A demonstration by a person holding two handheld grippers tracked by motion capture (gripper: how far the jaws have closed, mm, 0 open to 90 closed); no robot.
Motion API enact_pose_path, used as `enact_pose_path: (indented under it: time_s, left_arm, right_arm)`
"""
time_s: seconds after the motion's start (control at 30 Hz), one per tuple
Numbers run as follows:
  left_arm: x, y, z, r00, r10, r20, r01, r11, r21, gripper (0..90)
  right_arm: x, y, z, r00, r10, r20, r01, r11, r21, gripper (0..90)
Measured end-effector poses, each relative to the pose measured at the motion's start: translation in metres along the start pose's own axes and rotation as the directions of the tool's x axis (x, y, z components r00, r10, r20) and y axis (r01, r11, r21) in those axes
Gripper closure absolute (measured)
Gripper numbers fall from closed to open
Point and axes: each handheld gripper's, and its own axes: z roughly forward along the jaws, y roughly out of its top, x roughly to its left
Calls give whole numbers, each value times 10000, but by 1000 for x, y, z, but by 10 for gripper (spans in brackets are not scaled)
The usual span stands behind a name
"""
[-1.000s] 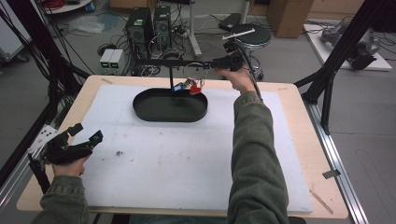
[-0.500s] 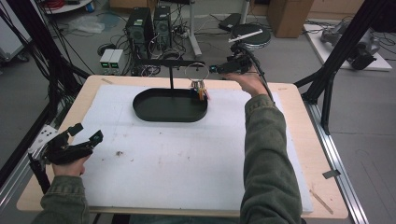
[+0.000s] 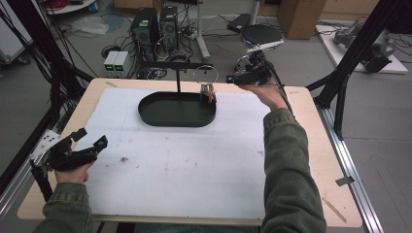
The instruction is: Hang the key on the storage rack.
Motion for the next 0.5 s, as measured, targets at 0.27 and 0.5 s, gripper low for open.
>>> enact_pose_path:
  time_s: [0.27,0.5]
  left_arm:
    - [-1,0,2,10000,40,19,-40,10000,45,60]
    - [-1,0,1,10000,72,10,-72,10000,50,60]
  right_arm:
    - [0,-25,-12,9999,111,126,-109,9999,-131,4]
    - [5,-25,-27,9994,-164,296,171,9996,-217,4]
